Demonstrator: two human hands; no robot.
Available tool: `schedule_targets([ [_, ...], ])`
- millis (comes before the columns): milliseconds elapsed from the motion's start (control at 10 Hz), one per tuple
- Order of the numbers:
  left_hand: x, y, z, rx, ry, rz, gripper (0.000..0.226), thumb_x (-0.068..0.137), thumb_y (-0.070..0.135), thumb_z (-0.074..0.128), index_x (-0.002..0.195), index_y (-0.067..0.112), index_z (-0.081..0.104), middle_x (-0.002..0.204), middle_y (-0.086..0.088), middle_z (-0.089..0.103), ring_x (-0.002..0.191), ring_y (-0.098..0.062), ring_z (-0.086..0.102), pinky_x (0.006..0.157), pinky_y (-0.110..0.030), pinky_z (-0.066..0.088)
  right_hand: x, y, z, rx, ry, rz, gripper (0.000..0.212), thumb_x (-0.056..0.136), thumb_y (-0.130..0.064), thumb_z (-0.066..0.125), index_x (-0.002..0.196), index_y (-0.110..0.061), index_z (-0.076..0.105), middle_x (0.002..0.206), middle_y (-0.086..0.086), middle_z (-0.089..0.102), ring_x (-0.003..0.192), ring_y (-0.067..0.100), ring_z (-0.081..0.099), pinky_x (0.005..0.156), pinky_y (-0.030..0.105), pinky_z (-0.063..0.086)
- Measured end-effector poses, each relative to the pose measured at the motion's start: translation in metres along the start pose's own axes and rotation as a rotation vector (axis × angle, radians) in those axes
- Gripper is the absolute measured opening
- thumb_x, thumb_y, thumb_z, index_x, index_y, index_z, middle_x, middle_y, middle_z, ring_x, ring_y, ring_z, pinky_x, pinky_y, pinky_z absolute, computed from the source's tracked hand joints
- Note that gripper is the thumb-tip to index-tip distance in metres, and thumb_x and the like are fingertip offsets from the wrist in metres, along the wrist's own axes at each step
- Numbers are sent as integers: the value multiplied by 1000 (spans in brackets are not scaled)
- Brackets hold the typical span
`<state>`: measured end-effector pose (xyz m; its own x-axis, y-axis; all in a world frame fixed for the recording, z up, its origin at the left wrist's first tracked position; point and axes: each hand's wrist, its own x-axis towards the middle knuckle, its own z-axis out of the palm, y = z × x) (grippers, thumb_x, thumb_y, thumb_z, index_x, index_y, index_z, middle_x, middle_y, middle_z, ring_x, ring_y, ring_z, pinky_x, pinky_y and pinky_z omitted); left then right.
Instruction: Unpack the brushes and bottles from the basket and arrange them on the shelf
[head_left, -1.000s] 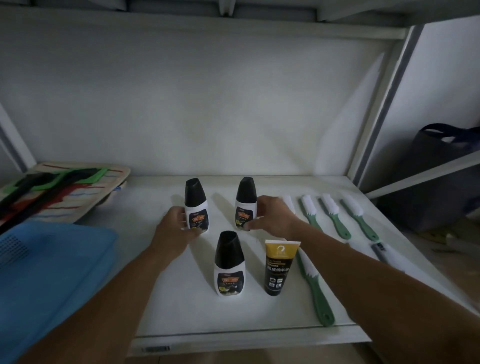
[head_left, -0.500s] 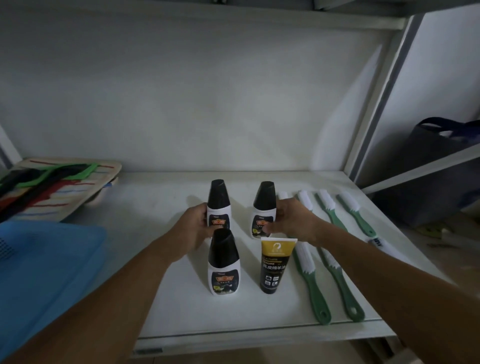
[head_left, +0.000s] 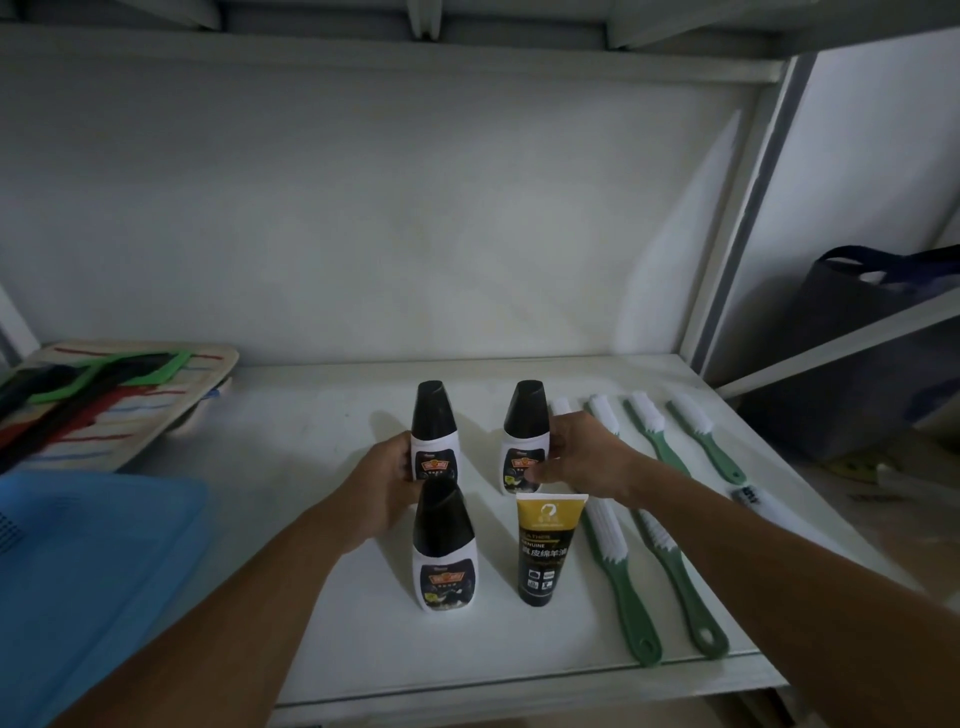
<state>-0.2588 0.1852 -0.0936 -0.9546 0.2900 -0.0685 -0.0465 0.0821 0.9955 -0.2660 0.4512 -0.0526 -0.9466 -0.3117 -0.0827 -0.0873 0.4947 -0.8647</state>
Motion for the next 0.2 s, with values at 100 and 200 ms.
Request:
schedule_targets([
  [100, 0, 3, -1, 16, -10, 5, 66, 56, 60, 78, 107, 19, 69, 108, -9, 73, 113, -31, 63, 110, -60, 40, -1, -2, -1, -8, -36, 7, 39, 73, 7, 76, 108, -8, 70, 101, 3, 77, 92, 13, 72, 79, 25, 55],
  [200, -2, 2, -6, -1, 65, 51, 81, 65, 44, 86, 135, 20, 53, 135, -13, 62, 130, -30, 54, 113, -56, 37, -4, -1, -11, 43, 20, -6, 55, 75, 12, 72, 126, -7, 61, 122, 6, 69, 107, 14, 67, 88, 26, 54],
])
